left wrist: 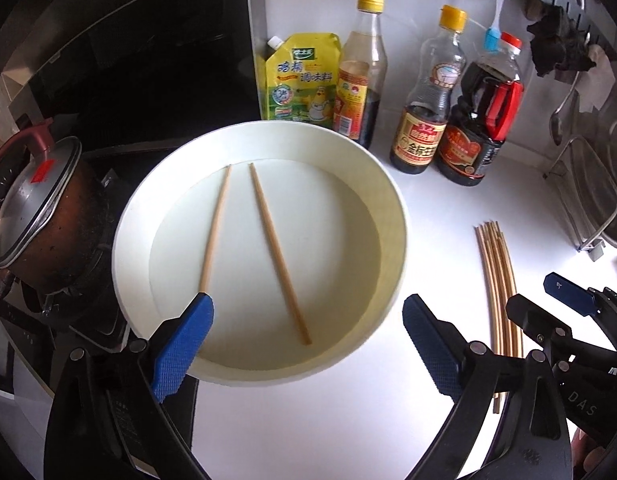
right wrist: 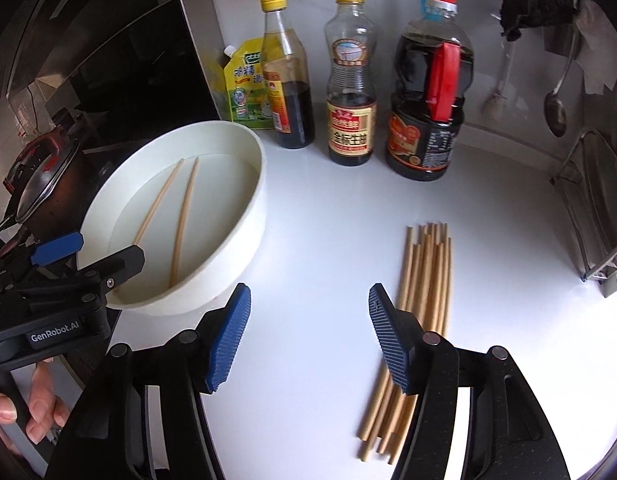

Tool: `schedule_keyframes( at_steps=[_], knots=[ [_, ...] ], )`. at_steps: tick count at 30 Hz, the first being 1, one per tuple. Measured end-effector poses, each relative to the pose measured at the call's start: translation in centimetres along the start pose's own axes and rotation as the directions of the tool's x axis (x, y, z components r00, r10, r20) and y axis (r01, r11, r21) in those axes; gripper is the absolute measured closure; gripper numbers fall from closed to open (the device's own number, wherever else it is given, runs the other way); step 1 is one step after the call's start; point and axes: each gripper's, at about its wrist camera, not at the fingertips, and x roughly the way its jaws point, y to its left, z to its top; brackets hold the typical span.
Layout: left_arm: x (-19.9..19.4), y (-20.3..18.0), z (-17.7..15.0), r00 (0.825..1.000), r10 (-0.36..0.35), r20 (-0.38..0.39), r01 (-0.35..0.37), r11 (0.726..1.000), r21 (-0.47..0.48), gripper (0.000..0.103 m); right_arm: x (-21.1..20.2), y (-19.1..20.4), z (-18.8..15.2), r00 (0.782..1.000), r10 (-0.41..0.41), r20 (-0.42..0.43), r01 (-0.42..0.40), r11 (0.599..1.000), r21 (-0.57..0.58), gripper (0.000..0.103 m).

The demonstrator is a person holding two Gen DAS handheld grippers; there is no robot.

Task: Organize utensils
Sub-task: 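Move both open tools back to the chopstick bundle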

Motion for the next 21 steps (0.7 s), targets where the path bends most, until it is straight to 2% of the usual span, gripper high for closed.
schedule_keyframes(
  at_steps=[9, 21],
  knots=[
    [-0.8, -6.7, -0.9, 0.998, -0.068, 0.010, 0.066, 0.993, 0.097, 0.009, -2.5, -7.1, -3.6, 0.997, -0.079, -0.005, 0.079, 0.989, 0.125, 0.044],
    [0.9, -14.4, -3.4, 0.993, -0.103, -0.052, 0.111, 0.972, 0.206, 0.009, -3.7, -14.7, -7.9, 0.988, -0.150, -0.029, 0.152, 0.956, 0.249, 0.043]
  ],
)
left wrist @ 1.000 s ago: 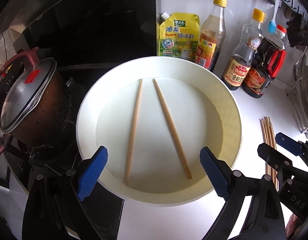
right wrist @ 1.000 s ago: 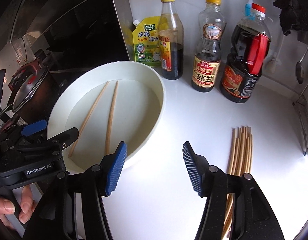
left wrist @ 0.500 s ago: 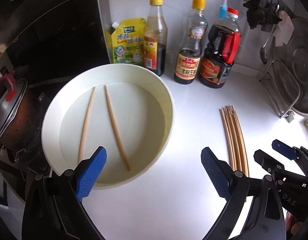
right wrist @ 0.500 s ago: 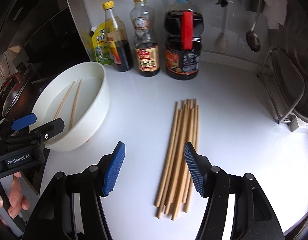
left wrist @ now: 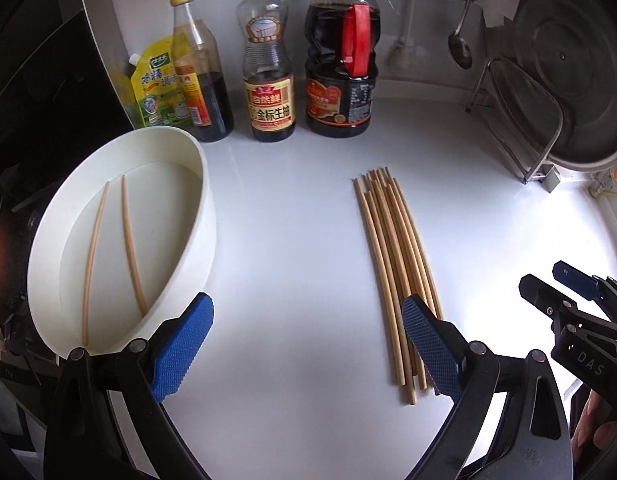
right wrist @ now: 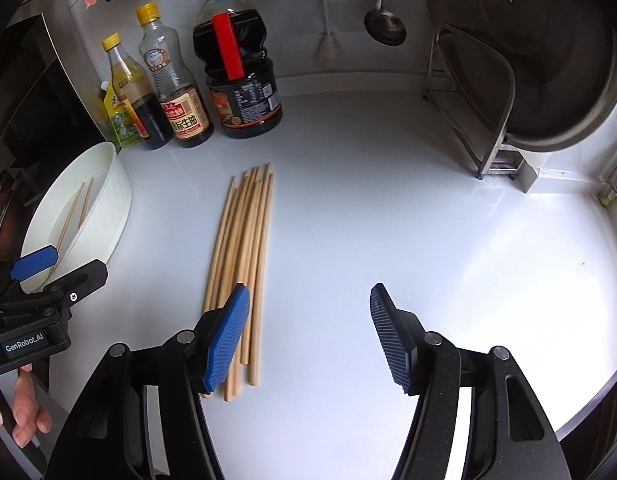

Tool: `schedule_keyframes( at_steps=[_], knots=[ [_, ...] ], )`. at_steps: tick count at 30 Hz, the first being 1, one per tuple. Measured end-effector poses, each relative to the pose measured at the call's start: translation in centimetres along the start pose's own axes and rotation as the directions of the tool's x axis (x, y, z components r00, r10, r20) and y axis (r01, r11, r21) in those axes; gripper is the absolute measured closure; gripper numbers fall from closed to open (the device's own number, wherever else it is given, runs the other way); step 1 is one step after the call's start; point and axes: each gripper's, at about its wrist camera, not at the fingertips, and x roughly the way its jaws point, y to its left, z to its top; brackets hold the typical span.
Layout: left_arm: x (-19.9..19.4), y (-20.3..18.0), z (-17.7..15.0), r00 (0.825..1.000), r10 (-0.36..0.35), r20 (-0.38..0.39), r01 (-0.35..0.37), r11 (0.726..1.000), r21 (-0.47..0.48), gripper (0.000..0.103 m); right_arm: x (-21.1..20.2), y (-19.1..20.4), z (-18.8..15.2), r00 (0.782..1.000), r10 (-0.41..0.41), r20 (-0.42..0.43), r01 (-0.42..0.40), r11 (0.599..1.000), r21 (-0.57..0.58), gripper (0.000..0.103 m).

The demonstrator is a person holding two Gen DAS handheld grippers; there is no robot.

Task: Organize utensils
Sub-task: 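Move both open tools back to the chopstick bundle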

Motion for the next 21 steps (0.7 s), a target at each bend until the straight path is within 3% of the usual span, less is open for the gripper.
schedule_keyframes(
  at_steps=[8, 21],
  knots=[
    [3.6, -1.9, -1.1, 0.999, 0.028, -0.021, -0.028, 1.000, 0.010, 0.009, 4.4, -2.2, -1.4, 0.997, 0.047, -0.061, -0.045, 0.999, 0.030, 0.042],
    [6.8, -0.6, -1.5, 0.995, 0.089, -0.047, -0.091, 0.995, -0.042, 0.009, 9.1, 0.9, -0.7, 0.993, 0.086, -0.077, -0.090, 0.995, -0.053, 0.041]
  ],
)
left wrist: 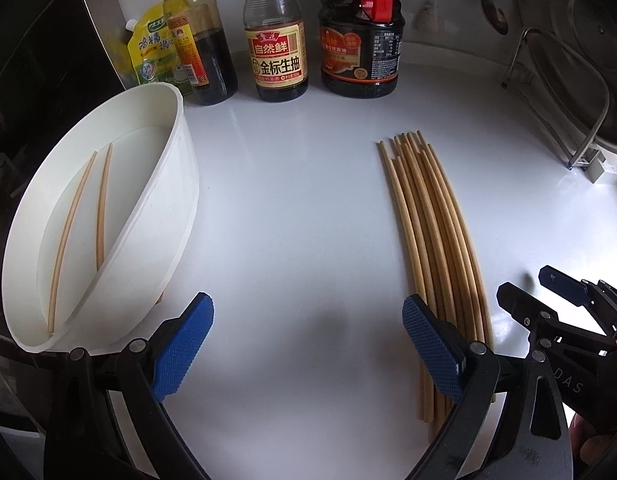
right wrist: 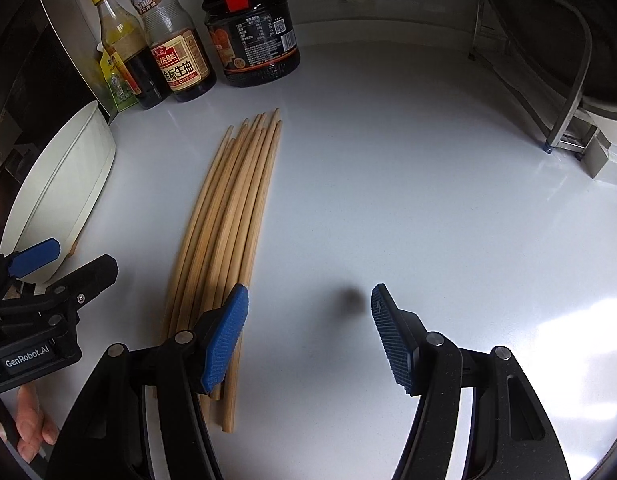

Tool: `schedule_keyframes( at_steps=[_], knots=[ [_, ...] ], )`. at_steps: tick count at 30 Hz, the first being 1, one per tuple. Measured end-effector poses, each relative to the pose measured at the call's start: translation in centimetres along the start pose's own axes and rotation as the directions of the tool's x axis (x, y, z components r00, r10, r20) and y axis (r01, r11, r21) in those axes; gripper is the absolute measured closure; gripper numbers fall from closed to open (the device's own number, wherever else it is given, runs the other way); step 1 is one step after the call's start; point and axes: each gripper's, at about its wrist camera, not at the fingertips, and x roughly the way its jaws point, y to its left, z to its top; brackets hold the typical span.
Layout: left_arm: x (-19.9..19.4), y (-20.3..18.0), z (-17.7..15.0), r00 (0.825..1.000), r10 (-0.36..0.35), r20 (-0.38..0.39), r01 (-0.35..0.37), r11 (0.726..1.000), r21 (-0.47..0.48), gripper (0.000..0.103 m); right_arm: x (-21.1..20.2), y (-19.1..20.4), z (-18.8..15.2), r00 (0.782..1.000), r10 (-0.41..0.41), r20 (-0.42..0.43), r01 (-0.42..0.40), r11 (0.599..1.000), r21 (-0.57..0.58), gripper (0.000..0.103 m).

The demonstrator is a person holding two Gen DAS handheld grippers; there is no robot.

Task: Organize utensils
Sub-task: 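Move both open tools back to the chopstick bundle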

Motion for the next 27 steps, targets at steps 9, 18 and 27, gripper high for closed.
schedule_keyframes(
  at_steps=[9, 18, 27],
  knots=[
    [0.4, 0.3, -0.2, 1.000, -0.004, -0.007, 0.004, 1.000, -0.009, 0.009, 0.9, 0.8, 0.3, 1.000, -0.020, 0.009, 0.020, 1.000, -0.015, 0.041],
    [0.6, -0.1, -0.2, 1.000, -0.013, -0.009, 0.013, 1.000, -0.008, 0.009, 1.0, 1.6, 0.3, 0.998, -0.065, 0.020, 0.066, 0.996, -0.067, 0.041],
    [0.8, -0.3, 0.2, 1.000, -0.014, -0.011, 0.014, 1.000, -0.007, 0.009, 1.0, 1.6, 0.4, 0.998, -0.067, -0.001, 0.067, 0.995, -0.077, 0.042]
  ],
)
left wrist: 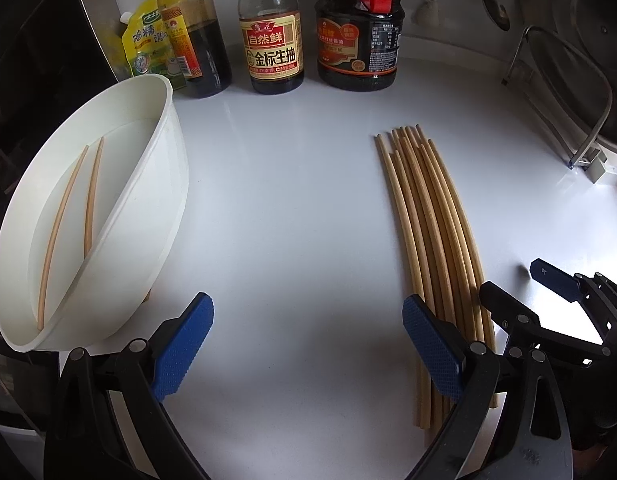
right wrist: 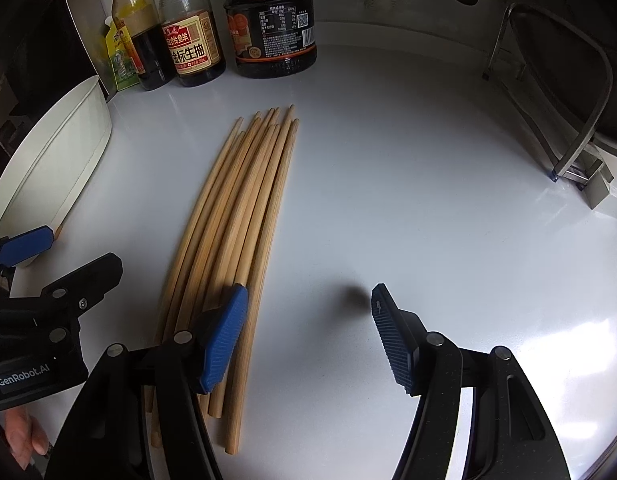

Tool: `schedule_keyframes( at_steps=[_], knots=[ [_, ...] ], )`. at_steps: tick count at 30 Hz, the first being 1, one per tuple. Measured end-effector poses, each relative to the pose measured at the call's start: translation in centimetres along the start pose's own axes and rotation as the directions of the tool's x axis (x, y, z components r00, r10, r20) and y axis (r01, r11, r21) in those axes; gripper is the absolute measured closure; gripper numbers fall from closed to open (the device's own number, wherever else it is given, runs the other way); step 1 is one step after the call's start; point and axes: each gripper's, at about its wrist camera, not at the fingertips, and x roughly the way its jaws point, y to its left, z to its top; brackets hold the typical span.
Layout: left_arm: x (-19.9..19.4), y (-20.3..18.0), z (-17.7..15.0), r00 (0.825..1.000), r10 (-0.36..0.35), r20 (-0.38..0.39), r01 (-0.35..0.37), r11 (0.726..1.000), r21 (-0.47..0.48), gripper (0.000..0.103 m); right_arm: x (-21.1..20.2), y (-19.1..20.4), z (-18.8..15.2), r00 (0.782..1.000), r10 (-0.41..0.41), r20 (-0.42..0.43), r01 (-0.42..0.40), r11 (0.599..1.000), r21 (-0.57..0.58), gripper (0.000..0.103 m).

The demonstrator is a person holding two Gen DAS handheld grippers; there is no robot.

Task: Organize utensils
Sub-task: 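Move both open tools back to the chopstick bundle, then close the left tool on a chopstick from the bundle while the right tool grasps another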

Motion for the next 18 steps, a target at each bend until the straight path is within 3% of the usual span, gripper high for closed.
schedule_keyframes(
  at_steps=[18],
  knots=[
    [1.6, -2.1, 0.0, 1.000, -0.016, -0.018, 0.017, 0.999, 0.029, 0.009, -0.2, -3.2, 0.0, 0.999, -0.042, 0.031, 0.043, 0.999, -0.016, 0.042]
  ],
)
